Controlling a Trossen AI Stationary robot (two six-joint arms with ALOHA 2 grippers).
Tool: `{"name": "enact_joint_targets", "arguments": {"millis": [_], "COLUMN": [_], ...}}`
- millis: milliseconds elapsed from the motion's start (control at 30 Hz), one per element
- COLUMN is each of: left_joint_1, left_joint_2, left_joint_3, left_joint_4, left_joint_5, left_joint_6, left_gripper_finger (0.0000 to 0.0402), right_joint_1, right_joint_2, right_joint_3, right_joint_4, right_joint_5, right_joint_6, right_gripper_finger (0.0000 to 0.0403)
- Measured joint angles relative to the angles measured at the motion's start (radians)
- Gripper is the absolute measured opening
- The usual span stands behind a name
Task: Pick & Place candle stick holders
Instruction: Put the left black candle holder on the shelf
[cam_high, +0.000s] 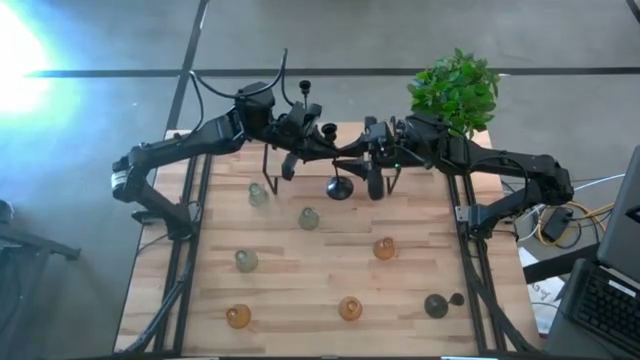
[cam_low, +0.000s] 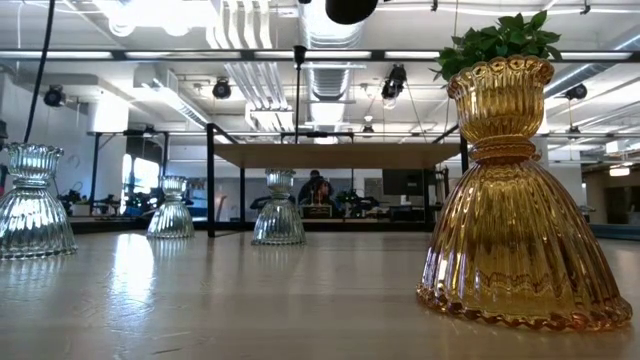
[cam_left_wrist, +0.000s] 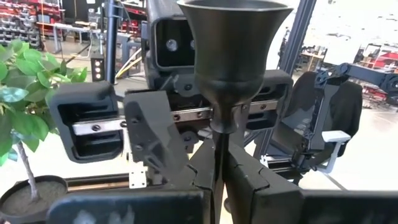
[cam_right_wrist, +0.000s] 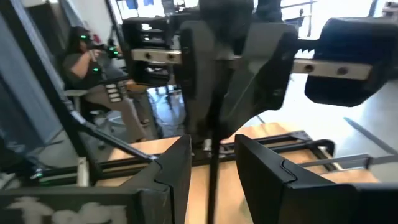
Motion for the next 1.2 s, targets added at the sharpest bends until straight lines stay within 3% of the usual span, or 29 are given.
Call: {"name": "enact_joint_targets", "arguments": {"millis": [267, 633, 900, 1200], "left_joint_1": [0.002, 0.002, 0.001, 0.001], "left_joint_2": [0.0, 0.0, 0.0, -0.002], "left_joint_3": [0.001, 0.003, -0.001, -0.002], "left_joint_4": [0.027, 0.042, 0.04, 0.052], "left_joint_5": [0.003, 0.034, 0.059, 0.025], "left_joint_6": [0.0, -0.012, -0.035, -0.045], "left_gripper_finger": [0.0018, 0.0018, 0.0019, 0.0064], "right_joint_1": [0.0, 0.003, 0.008, 0.007], "right_joint_2": [0.002, 0.014, 0.032, 0.038], "right_joint_3": [0.0, 0.0, 0.001, 0.0], "right_joint_4": [0.0, 0.006, 0.013, 0.034], "right_joint_5": [-0.008, -0.011, -0.01, 0.018], "right_joint_6": [0.003, -0.006, -0.007, -0.007], "right_gripper_finger": [0.0103, 0.0016, 0.001, 0.0009]}}
